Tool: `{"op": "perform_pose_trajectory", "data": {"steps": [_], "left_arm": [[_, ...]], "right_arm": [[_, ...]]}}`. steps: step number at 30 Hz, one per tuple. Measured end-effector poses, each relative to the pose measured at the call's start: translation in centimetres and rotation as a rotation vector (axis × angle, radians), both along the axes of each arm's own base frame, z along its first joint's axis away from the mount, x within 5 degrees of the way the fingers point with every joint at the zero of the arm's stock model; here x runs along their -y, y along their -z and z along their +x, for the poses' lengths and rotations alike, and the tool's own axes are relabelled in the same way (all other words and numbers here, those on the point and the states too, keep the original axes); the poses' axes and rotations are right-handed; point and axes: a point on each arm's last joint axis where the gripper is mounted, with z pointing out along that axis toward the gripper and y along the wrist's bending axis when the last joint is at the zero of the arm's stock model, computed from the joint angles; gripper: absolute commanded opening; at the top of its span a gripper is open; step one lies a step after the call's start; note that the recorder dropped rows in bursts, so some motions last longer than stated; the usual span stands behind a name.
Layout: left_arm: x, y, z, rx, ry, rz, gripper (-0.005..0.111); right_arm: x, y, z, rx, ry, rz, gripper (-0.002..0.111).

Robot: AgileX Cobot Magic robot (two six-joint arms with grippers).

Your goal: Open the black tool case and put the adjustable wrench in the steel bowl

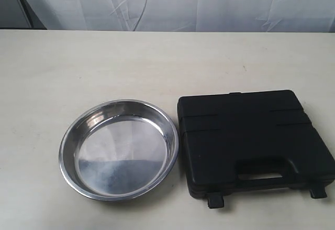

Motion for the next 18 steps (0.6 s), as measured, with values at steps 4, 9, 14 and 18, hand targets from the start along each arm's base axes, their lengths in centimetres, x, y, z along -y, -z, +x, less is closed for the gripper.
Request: {"op": "perform_pose_trajectory", "data": {"steps": [4, 9, 14, 18], "left_arm": [[0.0, 0.0, 0.0, -0.001, 0.001, -0.010, 0.000], [0.1, 0.0, 0.0, -0.001, 0.002, -0.029, 0.000], [0.1, 0.0, 0.0, -0.002, 0.003, -0.036, 0.000], [0.1, 0.0, 0.0, -0.002, 0.003, -0.039, 0.000]], "right_arm": [[-2.7, -0.7, 3.5, -0.042, -0.273, -0.158, 0.028], [-7.2, 2.0, 4.9, -0.147, -0.624, -0.335, 0.051], [-9.6, 6.7, 3.8, -0.278, -0.805, -0.506, 0.051], [-9.1, 9.8, 2.6, -0.370, -0.859, -0.640, 0.051]]}}
